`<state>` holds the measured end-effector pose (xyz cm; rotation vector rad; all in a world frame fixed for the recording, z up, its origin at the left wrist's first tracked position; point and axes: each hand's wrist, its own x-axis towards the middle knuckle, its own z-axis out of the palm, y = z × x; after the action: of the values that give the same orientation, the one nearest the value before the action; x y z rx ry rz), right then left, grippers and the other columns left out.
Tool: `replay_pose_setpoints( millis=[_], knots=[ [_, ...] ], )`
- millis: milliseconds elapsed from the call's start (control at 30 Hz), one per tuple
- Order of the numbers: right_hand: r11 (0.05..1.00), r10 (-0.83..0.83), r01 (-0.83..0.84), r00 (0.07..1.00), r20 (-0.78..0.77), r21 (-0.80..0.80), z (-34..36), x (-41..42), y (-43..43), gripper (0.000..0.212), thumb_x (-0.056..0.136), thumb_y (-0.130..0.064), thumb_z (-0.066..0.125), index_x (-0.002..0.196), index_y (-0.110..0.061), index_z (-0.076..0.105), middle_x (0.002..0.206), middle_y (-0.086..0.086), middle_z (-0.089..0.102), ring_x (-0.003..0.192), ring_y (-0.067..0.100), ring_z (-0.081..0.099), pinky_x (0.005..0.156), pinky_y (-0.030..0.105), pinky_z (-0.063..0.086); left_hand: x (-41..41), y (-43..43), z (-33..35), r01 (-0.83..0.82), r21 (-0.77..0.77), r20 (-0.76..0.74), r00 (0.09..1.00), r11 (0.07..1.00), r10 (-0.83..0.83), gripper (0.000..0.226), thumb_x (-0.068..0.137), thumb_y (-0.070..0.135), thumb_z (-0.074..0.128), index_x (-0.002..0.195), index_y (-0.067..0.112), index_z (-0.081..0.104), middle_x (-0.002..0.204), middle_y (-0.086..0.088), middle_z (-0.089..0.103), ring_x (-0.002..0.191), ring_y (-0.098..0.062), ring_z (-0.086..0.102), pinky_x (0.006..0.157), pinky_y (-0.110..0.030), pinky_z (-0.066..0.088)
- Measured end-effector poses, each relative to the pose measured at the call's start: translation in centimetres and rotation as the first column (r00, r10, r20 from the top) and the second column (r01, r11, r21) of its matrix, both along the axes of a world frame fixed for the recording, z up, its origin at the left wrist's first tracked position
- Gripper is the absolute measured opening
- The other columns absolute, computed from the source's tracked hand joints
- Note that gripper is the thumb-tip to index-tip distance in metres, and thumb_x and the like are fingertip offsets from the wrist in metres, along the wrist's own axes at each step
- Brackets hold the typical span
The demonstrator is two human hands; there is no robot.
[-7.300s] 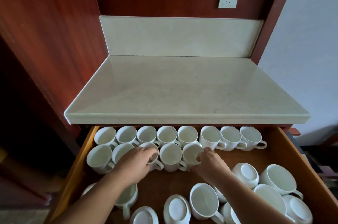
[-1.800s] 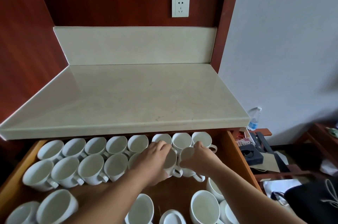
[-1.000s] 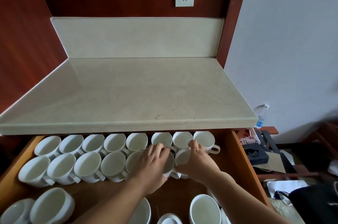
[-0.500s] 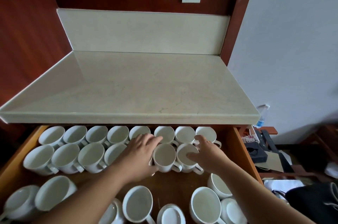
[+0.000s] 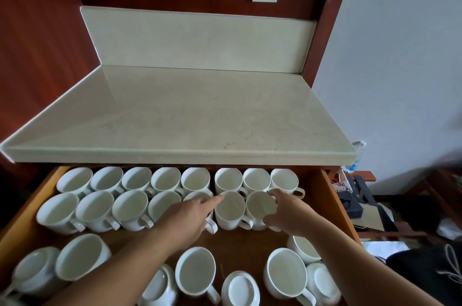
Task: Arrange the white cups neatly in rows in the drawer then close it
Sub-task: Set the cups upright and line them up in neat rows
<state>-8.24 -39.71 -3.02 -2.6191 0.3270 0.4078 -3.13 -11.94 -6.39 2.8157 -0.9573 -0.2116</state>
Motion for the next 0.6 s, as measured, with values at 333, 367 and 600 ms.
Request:
replay_pose_setpoints(
  millis=[333,367,600],
  knots=[
    [0.996,-0.035,0.037,0.999,-0.017,0.082,0.4,0.5,0.2,0.084,0.075,-0.045,0.076,0.147,-0.023,0.041,0.128,0.003,0.063,0.105,0.021,0.065,0.087,0.035,0.057,0.0,-1.0,-0.3,-0.010,-0.040,0.059,0.998,0.999,0.013,0.066,0.096,0.030,0.057,0.152,0.046,0.026,0.127,0.008,0.054,0.105,-0.021,0.063,0.079,-0.039,0.056],
    [0.997,-0.030,0.031,0.999,-0.015,0.076,0.4,0.5,0.2,0.087,0.074,-0.045,0.077,0.149,-0.023,0.039,0.131,0.003,0.061,0.108,0.021,0.064,0.088,0.034,0.056,-0.1,-1.0,-0.2,-0.007,-0.055,0.089,0.996,0.998,0.011,0.062,0.094,0.032,0.058,0.150,0.042,0.033,0.125,0.008,0.051,0.109,-0.019,0.059,0.083,-0.037,0.055],
    [0.999,0.010,-0.009,0.999,0.037,-0.031,-0.9,-0.3,0.8,0.090,0.071,-0.045,0.083,0.145,-0.019,0.038,0.134,-0.001,0.057,0.110,0.018,0.058,0.086,0.029,0.049,-1.0,-2.9,-0.3,0.226,-0.095,0.348,0.920,0.969,-0.181,0.028,0.081,0.046,0.056,0.103,0.033,0.069,0.111,0.014,0.061,0.112,-0.013,0.053,0.097,-0.029,0.044]
  ],
)
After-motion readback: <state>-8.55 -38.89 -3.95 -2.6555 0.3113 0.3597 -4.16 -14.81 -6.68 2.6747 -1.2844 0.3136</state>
